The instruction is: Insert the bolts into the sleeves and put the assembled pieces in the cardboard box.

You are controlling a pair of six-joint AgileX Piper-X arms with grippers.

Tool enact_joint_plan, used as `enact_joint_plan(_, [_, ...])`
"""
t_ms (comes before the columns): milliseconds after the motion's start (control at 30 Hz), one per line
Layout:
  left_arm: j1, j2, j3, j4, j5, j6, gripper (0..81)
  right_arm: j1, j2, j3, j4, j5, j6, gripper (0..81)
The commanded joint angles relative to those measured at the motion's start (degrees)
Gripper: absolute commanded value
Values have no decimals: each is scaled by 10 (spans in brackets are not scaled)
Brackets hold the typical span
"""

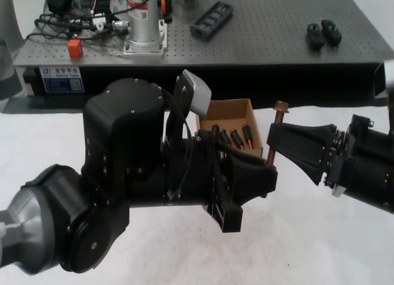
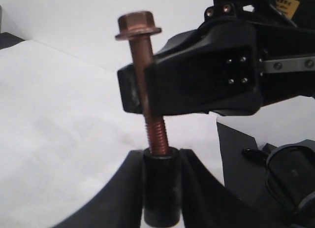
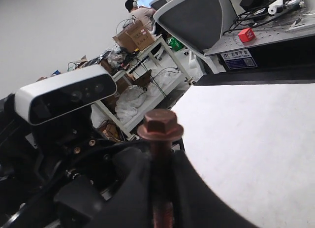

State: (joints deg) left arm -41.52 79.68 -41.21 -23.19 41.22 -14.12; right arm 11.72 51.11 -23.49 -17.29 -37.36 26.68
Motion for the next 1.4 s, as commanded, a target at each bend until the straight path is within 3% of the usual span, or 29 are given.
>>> enact_joint_plan(0, [1,-9,-5,-37,-20,-5,6,4,1,-1,7,-18,-10,13])
enact_joint_plan(233, [1,-9,-5,-39,-35,-9,6,4,1,-1,7,-5,-36,1])
enact_joint_plan(267, [1,-9,-5,-39,-37,-9,6,4,1,-1,7,-5,-36,28])
enact_joint_plan(333, [1,-9,-5,-39,-38,-9,6,4,1,-1,7,-5,-36,142])
enact_joint_plan(433, [1,-9,-5,-39,-53,-9,6,-5,1,-1,7,-5,-36,376])
enact_joint_plan(500, [1,-9,-5,-39,-84,-9,6,-25,-3,-1,9,-5,-32,461])
enact_joint_plan(667, [11,11,-24,-37,-227,-9,6,-104,-25,-1,68,-5,-42,461])
enact_joint_plan(833, [56,118,-149,43,-300,-19,6,-161,-30,-1,161,-4,-72,461])
enact_joint_plan(967, [82,250,-332,215,-316,-8,6,-163,-30,-1,235,34,-86,461])
enact_joint_plan(1233, [85,514,-739,579,-390,109,6,-133,-30,-1,325,60,-100,415])
enact_joint_plan(1367, [85,589,-850,672,-391,114,6,-122,-30,-1,328,59,-100,415])
